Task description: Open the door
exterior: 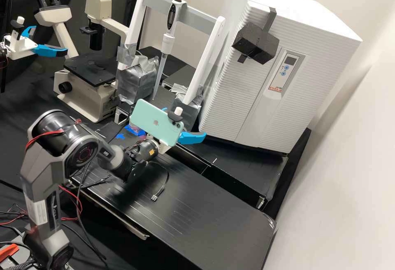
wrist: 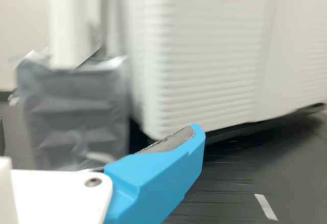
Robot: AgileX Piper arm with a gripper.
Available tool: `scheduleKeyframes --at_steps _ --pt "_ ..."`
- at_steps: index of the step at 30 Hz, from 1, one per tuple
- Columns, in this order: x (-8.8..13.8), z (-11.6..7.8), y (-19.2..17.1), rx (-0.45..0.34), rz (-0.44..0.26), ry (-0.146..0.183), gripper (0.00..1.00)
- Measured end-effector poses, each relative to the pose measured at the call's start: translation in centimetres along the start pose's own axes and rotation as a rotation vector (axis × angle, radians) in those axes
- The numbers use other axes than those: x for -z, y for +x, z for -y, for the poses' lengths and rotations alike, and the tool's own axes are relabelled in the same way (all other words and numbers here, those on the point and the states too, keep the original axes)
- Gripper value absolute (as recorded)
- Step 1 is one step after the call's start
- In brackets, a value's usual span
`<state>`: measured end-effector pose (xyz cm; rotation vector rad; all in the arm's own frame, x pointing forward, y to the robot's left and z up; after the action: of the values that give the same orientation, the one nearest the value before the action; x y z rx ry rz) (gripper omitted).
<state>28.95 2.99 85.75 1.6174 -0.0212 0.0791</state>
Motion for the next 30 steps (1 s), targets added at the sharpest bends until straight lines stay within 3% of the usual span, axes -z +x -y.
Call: scheduleKeyframes --at_steps 4,6,12,23,30 --pt "0.3 -3.1 -0.8 -0.102 -0.035 0.054 1.0" --pt "0.8 -4.2 -0.8 -0.138 -0.055 0.065 1.0" --pt "3.3 -7.5 0.7 -0.22 -0.135 0.057 1.0" --pt "5.5 -10.8 3.8 -0.241 -0.105 0.042 1.0" --pt "5.5 -11.4 5.2 -0.236 -0.07 0.033 1.0"
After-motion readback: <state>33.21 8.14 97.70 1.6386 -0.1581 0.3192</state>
